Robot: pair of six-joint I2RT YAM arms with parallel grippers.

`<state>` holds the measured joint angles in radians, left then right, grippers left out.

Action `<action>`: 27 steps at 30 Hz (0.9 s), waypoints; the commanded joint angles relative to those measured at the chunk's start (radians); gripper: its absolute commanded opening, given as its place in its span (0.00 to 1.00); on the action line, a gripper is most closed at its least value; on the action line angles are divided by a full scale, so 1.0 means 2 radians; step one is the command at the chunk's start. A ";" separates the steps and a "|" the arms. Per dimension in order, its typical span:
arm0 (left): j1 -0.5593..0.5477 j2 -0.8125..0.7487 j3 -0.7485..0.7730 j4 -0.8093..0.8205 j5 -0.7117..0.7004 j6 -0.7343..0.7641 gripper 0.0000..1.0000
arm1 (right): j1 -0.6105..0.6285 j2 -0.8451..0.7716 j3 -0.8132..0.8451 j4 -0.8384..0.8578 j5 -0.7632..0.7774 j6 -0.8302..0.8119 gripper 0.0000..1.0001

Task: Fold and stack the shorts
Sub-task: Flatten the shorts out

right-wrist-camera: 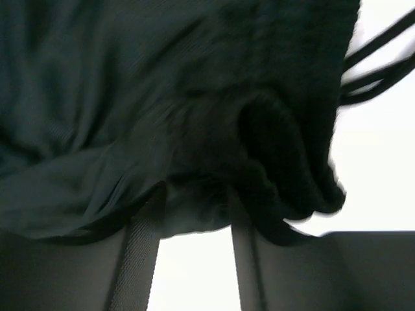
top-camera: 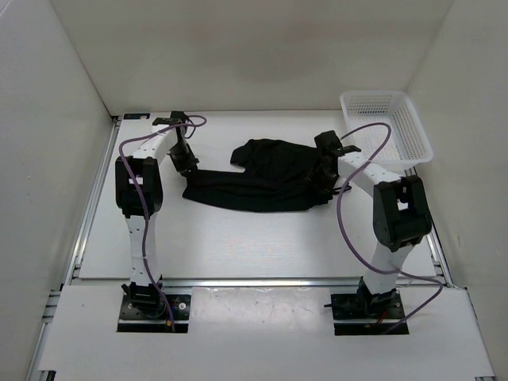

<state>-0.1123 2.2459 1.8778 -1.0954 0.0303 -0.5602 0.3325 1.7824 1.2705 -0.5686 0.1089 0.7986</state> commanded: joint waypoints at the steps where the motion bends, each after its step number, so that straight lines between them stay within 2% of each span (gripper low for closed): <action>1: 0.001 -0.003 0.025 -0.001 0.006 0.001 0.19 | -0.007 0.024 0.038 0.002 0.028 0.029 0.41; 2: 0.001 -0.003 0.031 -0.001 0.006 0.001 0.10 | -0.007 0.035 0.043 0.002 0.034 0.029 0.37; 3: 0.001 0.004 0.036 -0.007 0.006 0.001 0.10 | -0.007 0.041 0.048 0.002 0.038 0.029 0.33; 6: 0.001 0.004 0.050 -0.018 0.006 -0.004 0.10 | -0.007 0.050 0.062 -0.003 0.049 0.029 0.05; 7: 0.001 0.004 0.056 -0.018 0.006 -0.004 0.10 | -0.012 0.045 0.062 -0.003 0.049 0.024 0.00; 13: 0.001 -0.022 0.099 -0.034 -0.012 -0.008 0.10 | -0.012 -0.005 0.069 -0.003 0.074 0.006 0.00; 18: 0.001 -0.032 0.180 -0.062 -0.017 -0.003 0.10 | -0.012 -0.061 0.086 0.001 0.079 -0.011 0.00; 24: 0.006 -0.072 0.166 -0.067 0.005 -0.003 0.10 | -0.012 -0.089 0.074 0.006 0.054 -0.028 0.00; 25: 0.006 -0.078 0.159 -0.067 0.005 -0.003 0.10 | -0.012 -0.084 0.073 0.006 0.047 -0.033 0.03; 26: 0.006 -0.088 0.153 -0.067 0.005 -0.003 0.10 | -0.012 -0.079 0.073 0.006 0.023 -0.046 0.14; 27: 0.006 -0.088 0.143 -0.067 0.005 -0.003 0.10 | -0.012 -0.064 0.073 0.010 0.010 -0.055 0.39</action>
<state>-0.1066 2.1712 2.1937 -1.2106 0.0292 -0.5720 0.3134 1.6081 1.4120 -0.5560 0.2005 0.7578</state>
